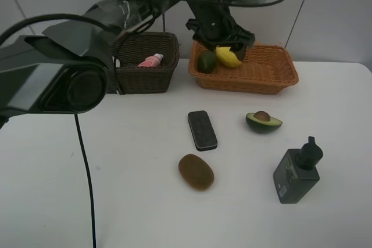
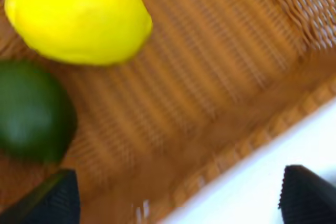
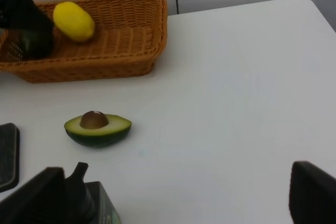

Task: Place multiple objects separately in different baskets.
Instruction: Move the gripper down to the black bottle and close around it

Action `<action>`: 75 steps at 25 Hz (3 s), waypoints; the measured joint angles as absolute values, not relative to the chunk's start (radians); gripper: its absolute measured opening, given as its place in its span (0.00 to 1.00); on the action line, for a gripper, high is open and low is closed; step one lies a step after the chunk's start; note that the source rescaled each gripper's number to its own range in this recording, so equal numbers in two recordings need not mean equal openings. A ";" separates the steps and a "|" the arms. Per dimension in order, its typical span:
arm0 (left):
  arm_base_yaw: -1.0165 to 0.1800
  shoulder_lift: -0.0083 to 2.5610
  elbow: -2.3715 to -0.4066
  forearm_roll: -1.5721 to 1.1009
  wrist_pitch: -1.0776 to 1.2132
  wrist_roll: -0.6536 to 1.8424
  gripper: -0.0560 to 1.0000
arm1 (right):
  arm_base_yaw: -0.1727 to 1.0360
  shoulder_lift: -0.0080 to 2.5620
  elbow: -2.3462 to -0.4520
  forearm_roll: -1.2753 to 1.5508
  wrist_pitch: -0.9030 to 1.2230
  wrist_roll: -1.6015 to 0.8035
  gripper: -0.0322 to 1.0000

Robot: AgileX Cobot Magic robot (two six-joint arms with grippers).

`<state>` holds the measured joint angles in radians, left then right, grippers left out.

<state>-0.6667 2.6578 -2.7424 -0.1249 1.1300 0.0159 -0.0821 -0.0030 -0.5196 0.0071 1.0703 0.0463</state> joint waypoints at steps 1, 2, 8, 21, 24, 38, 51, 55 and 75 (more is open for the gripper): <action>-0.667 2.628 -2.742 -0.125 1.168 0.008 1.00 | -0.082 -0.003 -0.520 0.007 1.070 0.046 1.00; -0.667 2.596 -2.742 -0.125 1.190 -0.008 1.00 | -0.082 -0.003 -0.520 0.007 1.070 0.046 1.00; -0.667 2.425 -2.627 -0.125 1.203 -0.044 1.00 | -0.082 -0.003 -0.520 0.007 1.070 0.046 1.00; -0.389 1.733 -1.579 0.039 1.198 -0.188 1.00 | -0.082 -0.003 -0.520 0.007 1.070 0.046 1.00; -0.326 1.509 -1.347 0.032 1.198 -0.201 1.00 | -0.082 -0.003 -0.520 0.007 1.070 0.046 1.00; -0.318 0.431 -0.669 -0.028 1.203 -0.209 1.00 | -0.082 -0.003 -0.520 0.007 1.070 0.046 1.00; -0.318 -0.007 -0.529 -0.034 1.110 -0.017 1.00 | -0.082 -0.003 -0.520 0.007 1.070 0.046 1.00; -0.318 -0.007 -0.508 -0.044 1.074 0.021 1.00 | -0.082 -0.003 -0.520 0.007 1.070 0.046 1.00; -0.138 -0.007 -0.508 -0.046 1.071 0.027 1.00 | -0.082 -0.003 -0.520 0.007 1.070 0.046 1.00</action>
<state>-0.1383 -0.0067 -0.5085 -0.0464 1.0714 0.0274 -0.0821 -0.0030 -0.5196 0.0071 1.0703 0.0463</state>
